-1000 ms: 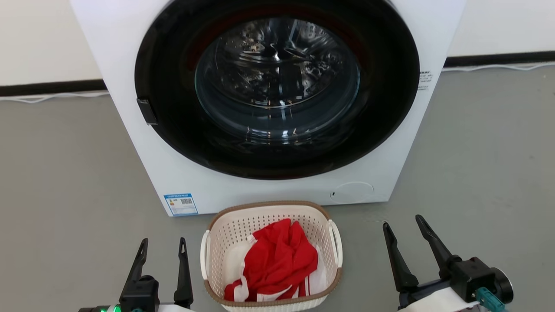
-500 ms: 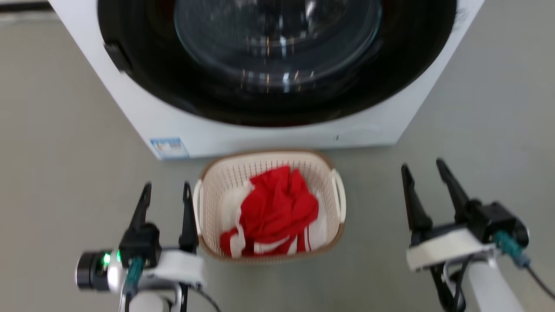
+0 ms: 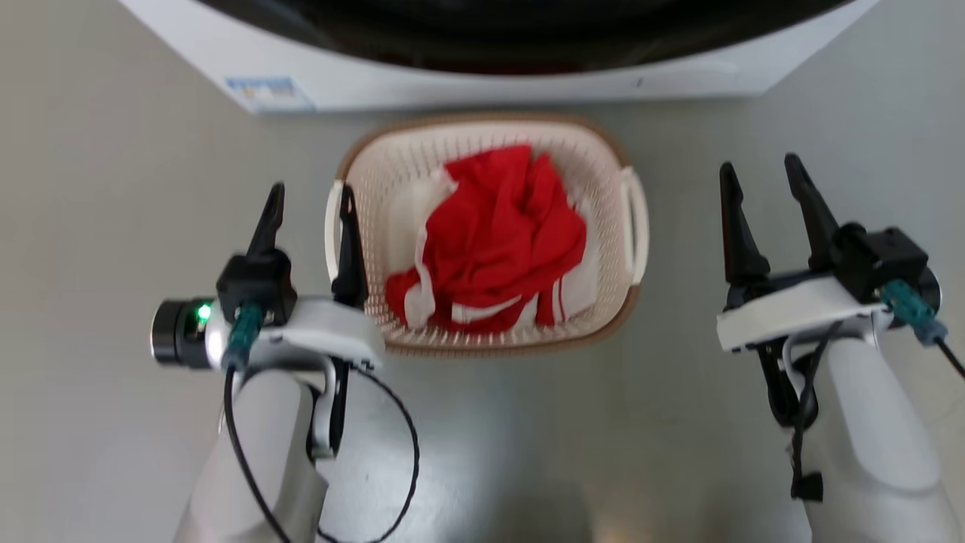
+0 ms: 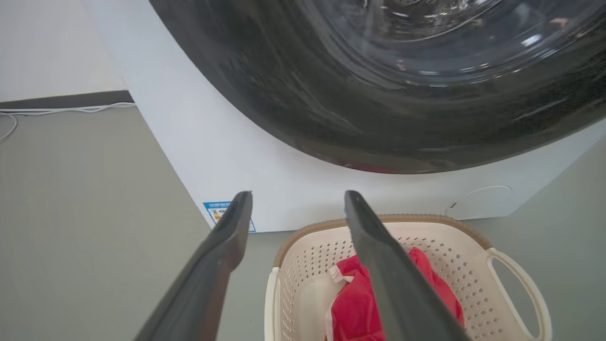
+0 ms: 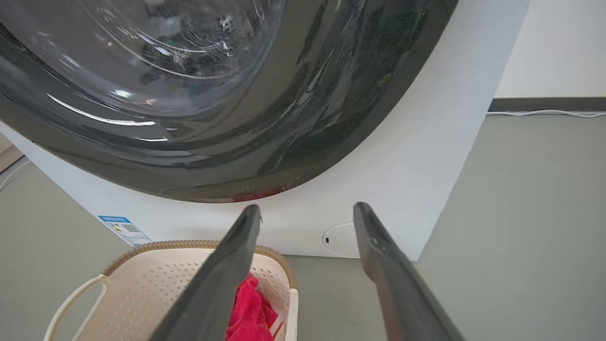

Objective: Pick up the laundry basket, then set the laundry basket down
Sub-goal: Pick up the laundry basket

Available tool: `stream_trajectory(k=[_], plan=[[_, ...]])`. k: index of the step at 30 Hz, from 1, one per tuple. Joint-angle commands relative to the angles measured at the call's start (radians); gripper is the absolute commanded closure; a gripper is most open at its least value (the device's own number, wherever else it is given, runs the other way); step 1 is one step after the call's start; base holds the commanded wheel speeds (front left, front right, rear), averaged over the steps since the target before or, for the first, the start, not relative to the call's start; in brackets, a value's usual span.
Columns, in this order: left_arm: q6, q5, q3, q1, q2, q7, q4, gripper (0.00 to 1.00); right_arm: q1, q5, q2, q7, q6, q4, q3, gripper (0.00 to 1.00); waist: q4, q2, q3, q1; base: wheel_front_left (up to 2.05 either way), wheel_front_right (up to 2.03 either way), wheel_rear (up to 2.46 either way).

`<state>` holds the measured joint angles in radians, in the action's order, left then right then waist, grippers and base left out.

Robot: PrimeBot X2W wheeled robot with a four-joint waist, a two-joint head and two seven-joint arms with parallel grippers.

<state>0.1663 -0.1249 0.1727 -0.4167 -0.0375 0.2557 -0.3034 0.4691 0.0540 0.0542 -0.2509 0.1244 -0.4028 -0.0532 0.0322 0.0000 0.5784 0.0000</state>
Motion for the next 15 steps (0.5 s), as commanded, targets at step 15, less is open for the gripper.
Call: stream_trajectory(k=[15], plan=[[-0.052,-0.099,0.003,-0.184,-0.013,0.006,-0.265,0.00,0.161,0.030,-0.004,-0.011,0.006,-0.232,0.057,0.00,0.049,0.0000,0.223,0.0000,0.00,0.00,0.00]])
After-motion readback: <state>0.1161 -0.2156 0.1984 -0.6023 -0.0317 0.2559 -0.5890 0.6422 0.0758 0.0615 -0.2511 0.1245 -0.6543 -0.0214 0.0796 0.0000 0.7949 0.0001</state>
